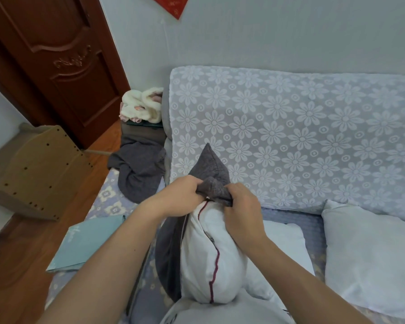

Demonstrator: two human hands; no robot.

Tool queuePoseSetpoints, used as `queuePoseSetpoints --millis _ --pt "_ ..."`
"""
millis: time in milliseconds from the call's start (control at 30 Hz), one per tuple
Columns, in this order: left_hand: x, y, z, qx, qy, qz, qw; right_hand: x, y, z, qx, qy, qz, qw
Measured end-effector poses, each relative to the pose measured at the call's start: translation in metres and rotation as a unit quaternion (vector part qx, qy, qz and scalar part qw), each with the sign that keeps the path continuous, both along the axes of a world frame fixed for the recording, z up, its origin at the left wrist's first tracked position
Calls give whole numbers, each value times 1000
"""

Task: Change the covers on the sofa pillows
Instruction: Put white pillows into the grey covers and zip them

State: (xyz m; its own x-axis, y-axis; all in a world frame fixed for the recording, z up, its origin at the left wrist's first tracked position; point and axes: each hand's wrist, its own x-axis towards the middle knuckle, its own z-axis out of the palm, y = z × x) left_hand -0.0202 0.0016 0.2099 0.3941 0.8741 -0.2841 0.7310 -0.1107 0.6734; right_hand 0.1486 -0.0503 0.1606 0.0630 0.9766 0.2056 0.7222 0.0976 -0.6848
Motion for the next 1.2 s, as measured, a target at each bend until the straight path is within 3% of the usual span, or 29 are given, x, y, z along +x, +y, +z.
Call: queuePoseSetpoints --millis 200,333,467,600,733,867,967,1067,1200 --pt "1 -6 -10 -25 -68 76 995 7 -2 5 -85 82 12 993" --pt "-2 -6 -14 44 -54 123 990 7 -39 26 -46 76 -2 996" --pt "2 -8 -17 167 -23 185 968 16 -64 29 -241 -33 80 967" --pt "-3 -5 -30 225 79 224 945 32 -66 25 -279 -87 94 952" --pt "-8 -2 -43 228 118 201 945 37 -71 18 -238 -151 145 948" --pt "1 -7 -38 221 88 182 954 24 -74 11 -73 -139 185 970" --pt "8 -10 -33 222 80 180 955 3 -67 5 16 -223 206 952" --pt "12 -12 -28 237 86 155 955 -17 -59 -11 19 -274 187 943" --pt "14 -19 -28 295 100 114 943 -22 -45 -37 -57 -305 225 924"
